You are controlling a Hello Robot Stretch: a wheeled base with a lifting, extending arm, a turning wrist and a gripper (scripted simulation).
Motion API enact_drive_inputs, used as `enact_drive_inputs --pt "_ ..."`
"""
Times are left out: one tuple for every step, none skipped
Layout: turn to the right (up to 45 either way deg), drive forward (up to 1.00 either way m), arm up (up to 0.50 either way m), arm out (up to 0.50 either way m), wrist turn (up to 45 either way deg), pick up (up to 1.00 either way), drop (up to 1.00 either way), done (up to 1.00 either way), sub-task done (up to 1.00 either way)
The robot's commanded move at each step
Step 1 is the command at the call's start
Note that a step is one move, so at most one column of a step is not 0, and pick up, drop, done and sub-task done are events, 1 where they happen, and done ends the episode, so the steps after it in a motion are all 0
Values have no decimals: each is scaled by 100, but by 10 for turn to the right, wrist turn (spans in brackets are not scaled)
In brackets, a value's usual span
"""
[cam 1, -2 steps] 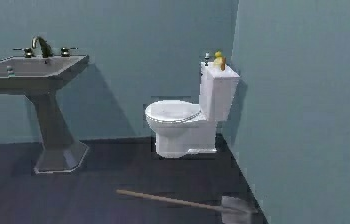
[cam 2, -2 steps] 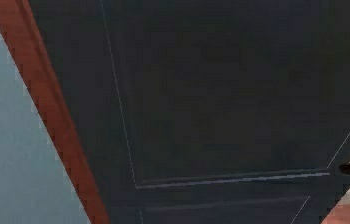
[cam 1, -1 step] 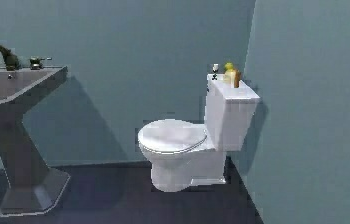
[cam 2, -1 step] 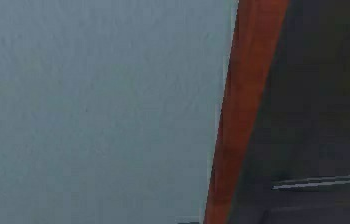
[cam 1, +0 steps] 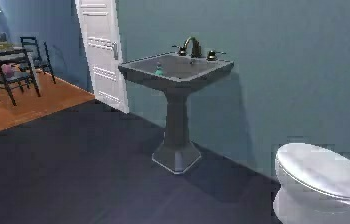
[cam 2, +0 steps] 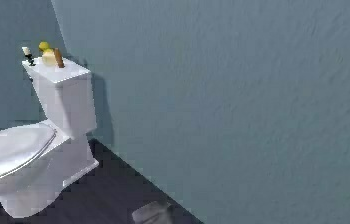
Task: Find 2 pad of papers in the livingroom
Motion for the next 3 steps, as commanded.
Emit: enact_drive_inputs --pt "-330 0 0 0 0 0 0 0 0" --pt "0 75 0 0 0 0 0 0 0" --pt "-120 0 0 0 0 0 0 0 0"
